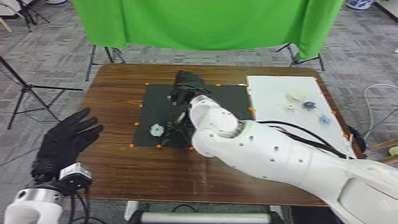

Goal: Arrange flowers

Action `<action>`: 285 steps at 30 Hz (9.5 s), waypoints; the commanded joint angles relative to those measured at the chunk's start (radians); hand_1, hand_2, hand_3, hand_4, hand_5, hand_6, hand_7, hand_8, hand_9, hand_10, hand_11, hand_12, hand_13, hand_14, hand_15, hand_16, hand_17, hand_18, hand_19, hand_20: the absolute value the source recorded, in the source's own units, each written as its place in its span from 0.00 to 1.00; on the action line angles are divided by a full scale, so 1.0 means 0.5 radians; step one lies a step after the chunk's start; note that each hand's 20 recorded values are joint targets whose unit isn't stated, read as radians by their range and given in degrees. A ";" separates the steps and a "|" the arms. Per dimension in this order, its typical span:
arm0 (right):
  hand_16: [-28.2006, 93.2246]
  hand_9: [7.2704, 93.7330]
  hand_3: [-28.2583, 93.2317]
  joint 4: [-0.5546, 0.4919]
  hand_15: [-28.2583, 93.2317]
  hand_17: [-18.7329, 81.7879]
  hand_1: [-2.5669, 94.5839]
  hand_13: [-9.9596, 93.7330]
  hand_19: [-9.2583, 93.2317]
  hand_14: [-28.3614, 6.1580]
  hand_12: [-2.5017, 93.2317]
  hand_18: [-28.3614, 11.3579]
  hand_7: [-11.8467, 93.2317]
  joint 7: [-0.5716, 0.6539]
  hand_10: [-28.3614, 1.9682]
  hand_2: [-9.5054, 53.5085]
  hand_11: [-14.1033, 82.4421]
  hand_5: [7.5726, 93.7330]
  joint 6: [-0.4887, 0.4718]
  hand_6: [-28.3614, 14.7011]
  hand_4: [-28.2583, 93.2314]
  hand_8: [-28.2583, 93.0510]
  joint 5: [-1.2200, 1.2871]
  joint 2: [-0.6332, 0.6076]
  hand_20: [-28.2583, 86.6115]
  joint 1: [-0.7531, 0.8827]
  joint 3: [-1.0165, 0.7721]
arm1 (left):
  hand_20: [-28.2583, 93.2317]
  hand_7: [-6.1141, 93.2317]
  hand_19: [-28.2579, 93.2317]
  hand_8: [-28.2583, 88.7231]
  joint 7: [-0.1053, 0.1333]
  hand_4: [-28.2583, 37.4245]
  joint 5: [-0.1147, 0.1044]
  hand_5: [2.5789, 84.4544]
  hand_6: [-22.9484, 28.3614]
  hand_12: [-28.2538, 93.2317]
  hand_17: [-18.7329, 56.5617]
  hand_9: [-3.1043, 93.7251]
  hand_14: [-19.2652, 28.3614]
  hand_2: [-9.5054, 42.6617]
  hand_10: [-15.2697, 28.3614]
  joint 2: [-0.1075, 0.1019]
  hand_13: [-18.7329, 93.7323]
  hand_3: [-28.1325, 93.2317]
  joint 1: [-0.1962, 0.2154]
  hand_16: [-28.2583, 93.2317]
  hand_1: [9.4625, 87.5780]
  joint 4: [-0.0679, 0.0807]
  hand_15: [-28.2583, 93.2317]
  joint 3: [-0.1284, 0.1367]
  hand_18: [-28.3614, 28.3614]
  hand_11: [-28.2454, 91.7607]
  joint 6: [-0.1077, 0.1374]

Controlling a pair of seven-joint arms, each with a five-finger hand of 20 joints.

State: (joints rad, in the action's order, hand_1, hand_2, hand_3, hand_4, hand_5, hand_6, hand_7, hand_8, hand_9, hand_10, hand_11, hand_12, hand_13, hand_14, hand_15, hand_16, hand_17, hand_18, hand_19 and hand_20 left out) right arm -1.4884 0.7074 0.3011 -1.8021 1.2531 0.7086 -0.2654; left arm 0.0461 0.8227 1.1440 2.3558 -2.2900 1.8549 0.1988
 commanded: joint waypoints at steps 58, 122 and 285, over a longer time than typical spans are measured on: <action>0.34 0.81 0.93 -0.045 0.88 0.51 0.39 0.84 1.00 0.72 0.18 0.27 0.32 -0.049 0.56 0.00 0.41 0.65 -0.743 0.64 0.00 0.11 -0.144 0.174 0.31 0.247 -0.342 | 0.17 0.21 0.73 0.15 -0.021 0.11 0.008 0.42 0.65 0.30 0.12 0.38 0.96 0.29 0.80 -0.050 0.39 0.91 0.052 0.15 0.18 -0.015 0.62 0.058 0.93 0.44 -0.062; 0.23 0.25 0.94 -0.207 1.00 0.31 0.05 0.38 0.94 0.13 0.19 0.17 0.25 -0.325 0.13 0.38 0.30 0.40 -1.616 0.69 0.04 0.12 -0.954 0.219 0.51 0.481 -0.538 | 0.17 0.21 0.73 0.15 0.070 0.13 -0.015 0.42 0.65 0.30 0.13 0.38 0.96 0.29 0.80 0.007 0.39 0.91 0.215 0.16 0.19 -0.040 0.62 0.044 0.93 0.44 -0.023; 0.28 0.42 0.96 -0.643 0.93 0.45 0.20 0.60 0.99 0.26 0.16 0.07 0.27 0.421 0.20 0.20 0.31 0.41 -0.868 0.52 0.02 0.12 -0.072 -1.417 0.56 1.159 -1.630 | 0.17 0.21 0.72 0.15 0.290 0.13 -0.042 0.43 0.65 0.30 0.13 0.38 0.96 0.28 0.80 -0.082 0.39 0.91 0.358 0.15 0.19 -0.130 0.62 -0.085 0.92 0.45 0.148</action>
State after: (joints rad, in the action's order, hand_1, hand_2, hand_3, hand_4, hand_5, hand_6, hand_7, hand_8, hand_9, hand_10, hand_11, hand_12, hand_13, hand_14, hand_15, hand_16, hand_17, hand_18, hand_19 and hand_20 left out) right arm -1.8589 0.8730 -0.1434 -1.8556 0.5790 1.3260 -1.1224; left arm 0.1793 0.8083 1.1088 2.5285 -2.3553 1.8221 0.2645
